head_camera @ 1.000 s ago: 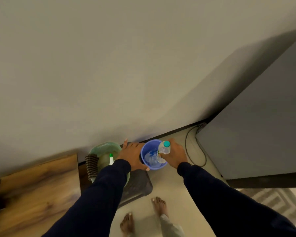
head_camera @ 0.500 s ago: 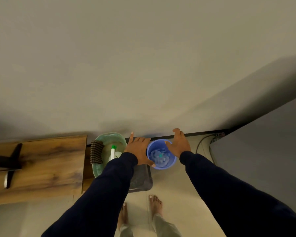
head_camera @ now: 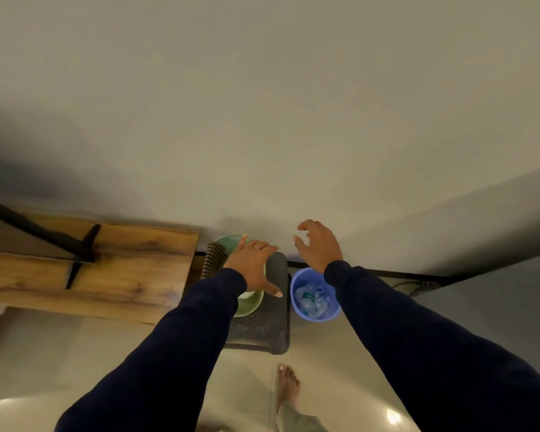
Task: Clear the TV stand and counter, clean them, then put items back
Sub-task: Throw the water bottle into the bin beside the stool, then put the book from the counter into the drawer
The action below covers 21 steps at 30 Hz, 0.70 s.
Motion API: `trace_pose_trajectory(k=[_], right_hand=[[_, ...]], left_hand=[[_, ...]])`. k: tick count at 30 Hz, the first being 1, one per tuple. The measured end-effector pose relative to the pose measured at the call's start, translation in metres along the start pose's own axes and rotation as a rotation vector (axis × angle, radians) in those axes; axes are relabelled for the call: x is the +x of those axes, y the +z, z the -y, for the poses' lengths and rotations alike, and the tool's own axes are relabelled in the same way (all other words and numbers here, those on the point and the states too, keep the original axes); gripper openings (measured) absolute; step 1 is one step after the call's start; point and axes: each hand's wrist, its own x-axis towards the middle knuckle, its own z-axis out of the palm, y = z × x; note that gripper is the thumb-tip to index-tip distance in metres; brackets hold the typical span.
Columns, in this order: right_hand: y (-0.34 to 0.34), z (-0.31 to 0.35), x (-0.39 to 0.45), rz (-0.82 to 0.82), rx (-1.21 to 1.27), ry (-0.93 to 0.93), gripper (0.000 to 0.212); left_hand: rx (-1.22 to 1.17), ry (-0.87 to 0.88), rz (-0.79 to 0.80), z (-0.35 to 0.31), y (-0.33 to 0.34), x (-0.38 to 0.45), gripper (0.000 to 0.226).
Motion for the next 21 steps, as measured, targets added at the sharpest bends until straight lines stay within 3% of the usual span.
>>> trace_pose_trajectory(k=[9, 16, 18, 19, 21], right_hand=[[0.073, 0.194, -0.002, 0.068, -0.071, -0.366, 0.029], [0.153, 0.35, -0.046, 0.185, -0.183, -0.579, 0.042], [0.162, 0.369, -0.049, 0.204, -0.213, -0.605, 0.04], [0.198, 0.421, -0.07, 0.208, -0.215, -0.702, 0.038], [0.215, 0.453, -0.08, 0.213, -0.223, -0.739, 0.037]], left_hand=[[0.005, -0.331, -0.286, 0.122, -0.027, -0.138, 0.125], [0.032, -0.522, -0.364, 0.237, -0.041, -0.284, 0.125], [0.034, -0.522, -0.362, 0.25, -0.044, -0.303, 0.125], [0.029, -0.589, -0.392, 0.283, -0.039, -0.359, 0.125], [0.036, -0.63, -0.398, 0.305, -0.039, -0.389, 0.127]])
